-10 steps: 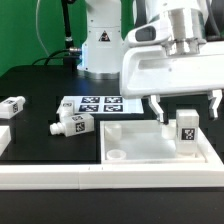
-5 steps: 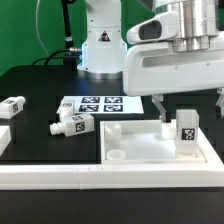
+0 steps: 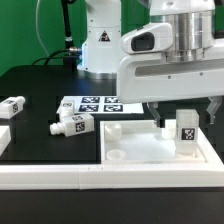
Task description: Assemble one leg
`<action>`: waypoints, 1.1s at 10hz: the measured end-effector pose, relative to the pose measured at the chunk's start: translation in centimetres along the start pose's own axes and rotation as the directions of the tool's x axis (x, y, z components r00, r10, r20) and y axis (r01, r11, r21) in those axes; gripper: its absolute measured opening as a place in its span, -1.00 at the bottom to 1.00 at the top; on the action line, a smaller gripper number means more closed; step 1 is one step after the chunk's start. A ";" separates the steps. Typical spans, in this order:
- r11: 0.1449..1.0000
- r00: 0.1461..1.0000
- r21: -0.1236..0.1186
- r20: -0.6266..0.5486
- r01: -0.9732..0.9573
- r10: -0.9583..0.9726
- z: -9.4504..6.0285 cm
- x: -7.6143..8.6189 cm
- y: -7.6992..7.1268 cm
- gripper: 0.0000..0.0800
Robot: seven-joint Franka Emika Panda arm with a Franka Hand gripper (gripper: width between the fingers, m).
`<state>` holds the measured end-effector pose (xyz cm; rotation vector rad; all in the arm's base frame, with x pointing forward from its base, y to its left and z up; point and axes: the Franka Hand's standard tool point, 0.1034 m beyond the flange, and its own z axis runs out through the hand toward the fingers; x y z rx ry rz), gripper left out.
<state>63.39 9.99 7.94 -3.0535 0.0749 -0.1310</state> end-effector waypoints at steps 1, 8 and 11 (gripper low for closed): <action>1.000 1.000 0.000 0.000 -0.001 0.001 0.0 0.0 0.0 -0.04; 0.749 0.749 0.031 0.026 -0.662 0.662 0.2 0.0 -0.3 -0.29; 0.425 0.427 0.052 0.067 -0.904 0.902 0.2 0.0 -0.9 -0.29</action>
Offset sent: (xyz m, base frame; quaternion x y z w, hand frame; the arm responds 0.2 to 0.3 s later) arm 0.0000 0.0000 0.0000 0.0000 0.0000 0.1938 0.9810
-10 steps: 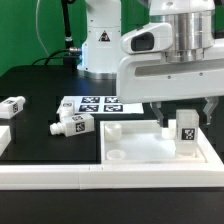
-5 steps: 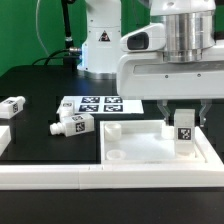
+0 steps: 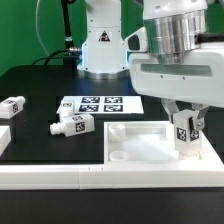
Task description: Assemble one leg
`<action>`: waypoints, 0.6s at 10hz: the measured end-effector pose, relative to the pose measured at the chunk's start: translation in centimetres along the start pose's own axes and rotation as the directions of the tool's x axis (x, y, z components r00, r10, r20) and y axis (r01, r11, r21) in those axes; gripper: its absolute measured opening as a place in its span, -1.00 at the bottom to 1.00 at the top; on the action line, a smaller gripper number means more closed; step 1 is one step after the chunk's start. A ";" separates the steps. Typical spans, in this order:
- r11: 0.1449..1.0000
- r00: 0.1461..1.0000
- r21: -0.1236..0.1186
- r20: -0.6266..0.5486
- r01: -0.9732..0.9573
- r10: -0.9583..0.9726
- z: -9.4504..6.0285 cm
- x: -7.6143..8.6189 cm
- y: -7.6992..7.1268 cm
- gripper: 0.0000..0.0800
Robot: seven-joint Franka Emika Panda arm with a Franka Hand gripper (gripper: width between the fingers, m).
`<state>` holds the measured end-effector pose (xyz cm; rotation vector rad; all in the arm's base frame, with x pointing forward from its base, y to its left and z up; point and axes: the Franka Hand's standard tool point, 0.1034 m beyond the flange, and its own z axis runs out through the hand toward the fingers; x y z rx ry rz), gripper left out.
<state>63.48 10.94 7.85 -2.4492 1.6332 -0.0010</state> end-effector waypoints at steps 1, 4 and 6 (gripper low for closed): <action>1.000 1.000 0.000 0.000 -0.030 0.030 0.0 0.0 0.0 -0.29; 0.996 0.996 -0.013 -0.009 0.093 -0.094 0.2 -0.8 -0.1 0.39; 0.859 0.860 -0.056 -0.018 0.509 -0.510 0.2 -0.2 -0.4 0.58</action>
Offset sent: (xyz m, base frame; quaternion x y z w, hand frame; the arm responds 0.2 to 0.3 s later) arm -0.0079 0.0122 -0.0030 -0.0401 0.0399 -0.1573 0.9859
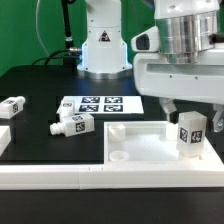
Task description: Assemble one leg
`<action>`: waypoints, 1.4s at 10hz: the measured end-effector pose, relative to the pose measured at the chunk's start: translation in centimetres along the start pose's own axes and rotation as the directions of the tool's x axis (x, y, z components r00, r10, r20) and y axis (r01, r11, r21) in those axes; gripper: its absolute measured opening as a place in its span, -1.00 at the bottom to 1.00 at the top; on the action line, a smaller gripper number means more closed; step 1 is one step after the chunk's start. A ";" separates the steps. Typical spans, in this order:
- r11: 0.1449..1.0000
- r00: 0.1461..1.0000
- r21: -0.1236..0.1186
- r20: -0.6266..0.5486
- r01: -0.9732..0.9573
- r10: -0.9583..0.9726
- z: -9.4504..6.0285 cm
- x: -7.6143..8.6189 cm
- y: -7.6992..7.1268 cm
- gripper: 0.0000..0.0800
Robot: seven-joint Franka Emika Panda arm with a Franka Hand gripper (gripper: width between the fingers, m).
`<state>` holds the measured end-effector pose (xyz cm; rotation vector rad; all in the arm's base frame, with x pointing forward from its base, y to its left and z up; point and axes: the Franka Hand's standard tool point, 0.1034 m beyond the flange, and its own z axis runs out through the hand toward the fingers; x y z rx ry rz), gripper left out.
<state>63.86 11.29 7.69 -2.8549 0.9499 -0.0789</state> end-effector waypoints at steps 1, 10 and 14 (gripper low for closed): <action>0.992 0.992 -0.019 0.001 0.124 -0.124 0.0 -0.4 -0.4 0.61; 0.825 0.825 -0.036 -0.009 0.564 -0.565 0.0 -0.3 -0.8 0.30; 0.975 0.975 -0.029 -0.020 0.220 -0.220 0.0 0.3 -0.1 -0.24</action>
Offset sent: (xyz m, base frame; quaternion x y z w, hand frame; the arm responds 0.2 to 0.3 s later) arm 0.0000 0.0000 0.0000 0.0000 0.0000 -0.1296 0.9916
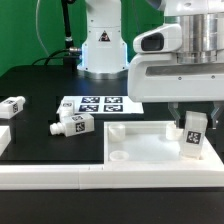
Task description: Assemble one leg
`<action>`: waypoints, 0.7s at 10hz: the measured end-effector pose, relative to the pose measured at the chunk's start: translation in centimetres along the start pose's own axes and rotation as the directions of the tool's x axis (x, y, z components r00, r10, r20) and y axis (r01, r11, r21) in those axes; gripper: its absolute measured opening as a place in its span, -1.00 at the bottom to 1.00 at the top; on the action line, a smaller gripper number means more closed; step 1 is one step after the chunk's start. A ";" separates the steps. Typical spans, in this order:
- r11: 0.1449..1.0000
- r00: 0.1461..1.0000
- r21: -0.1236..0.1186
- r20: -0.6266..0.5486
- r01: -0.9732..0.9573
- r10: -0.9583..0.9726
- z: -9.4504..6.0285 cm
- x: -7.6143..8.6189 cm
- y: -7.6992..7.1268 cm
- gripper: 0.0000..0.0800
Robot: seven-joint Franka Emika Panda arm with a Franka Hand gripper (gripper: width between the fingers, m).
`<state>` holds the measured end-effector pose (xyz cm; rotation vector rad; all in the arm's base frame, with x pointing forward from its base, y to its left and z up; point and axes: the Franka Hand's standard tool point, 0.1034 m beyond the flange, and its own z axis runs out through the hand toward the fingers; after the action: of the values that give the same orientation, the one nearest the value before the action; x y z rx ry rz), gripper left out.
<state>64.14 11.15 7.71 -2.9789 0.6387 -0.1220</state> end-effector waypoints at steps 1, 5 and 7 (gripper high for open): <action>0.991 0.991 0.004 0.005 -0.131 0.131 0.0 0.2 0.4 -0.27; 0.694 0.690 -0.006 0.099 -0.720 0.717 0.2 -0.6 0.0 -0.27; 0.663 0.659 -0.004 0.105 -0.749 0.745 0.2 -0.6 0.0 -0.27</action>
Offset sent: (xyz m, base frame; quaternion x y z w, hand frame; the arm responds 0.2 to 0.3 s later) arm -0.0011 0.0170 -0.0016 -0.0194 -0.0903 0.5284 0.8440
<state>63.64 11.40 7.43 -2.3925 1.7498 0.0781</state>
